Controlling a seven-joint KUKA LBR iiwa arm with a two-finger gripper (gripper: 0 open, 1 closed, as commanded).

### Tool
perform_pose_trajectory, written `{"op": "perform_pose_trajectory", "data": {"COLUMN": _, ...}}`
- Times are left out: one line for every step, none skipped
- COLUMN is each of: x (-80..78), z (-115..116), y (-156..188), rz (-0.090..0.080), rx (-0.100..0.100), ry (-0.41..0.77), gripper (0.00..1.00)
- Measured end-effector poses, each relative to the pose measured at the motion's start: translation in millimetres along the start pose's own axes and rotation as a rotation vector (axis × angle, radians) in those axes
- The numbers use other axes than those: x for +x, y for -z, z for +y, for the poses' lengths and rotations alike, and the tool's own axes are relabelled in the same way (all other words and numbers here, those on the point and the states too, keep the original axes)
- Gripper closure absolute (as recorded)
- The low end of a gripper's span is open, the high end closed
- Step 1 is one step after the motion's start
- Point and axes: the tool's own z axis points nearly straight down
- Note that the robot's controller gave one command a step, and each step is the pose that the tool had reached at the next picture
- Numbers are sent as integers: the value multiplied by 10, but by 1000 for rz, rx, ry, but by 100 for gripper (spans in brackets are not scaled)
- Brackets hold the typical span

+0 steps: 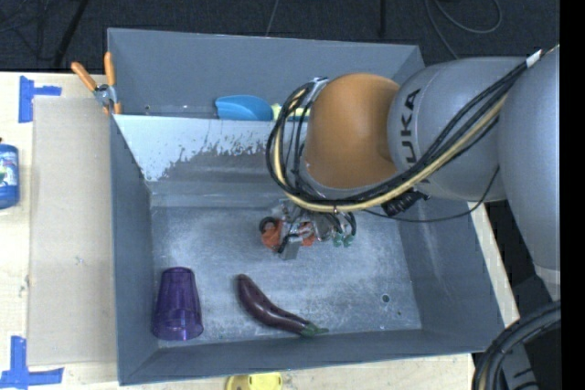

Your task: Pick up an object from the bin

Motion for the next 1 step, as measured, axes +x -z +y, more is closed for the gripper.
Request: {"op": "perform_pose_trajectory", "data": {"x": 5, "z": 0, "y": 87, "rz": 1, "rx": 0, "ry": -1, "gripper": 100}}
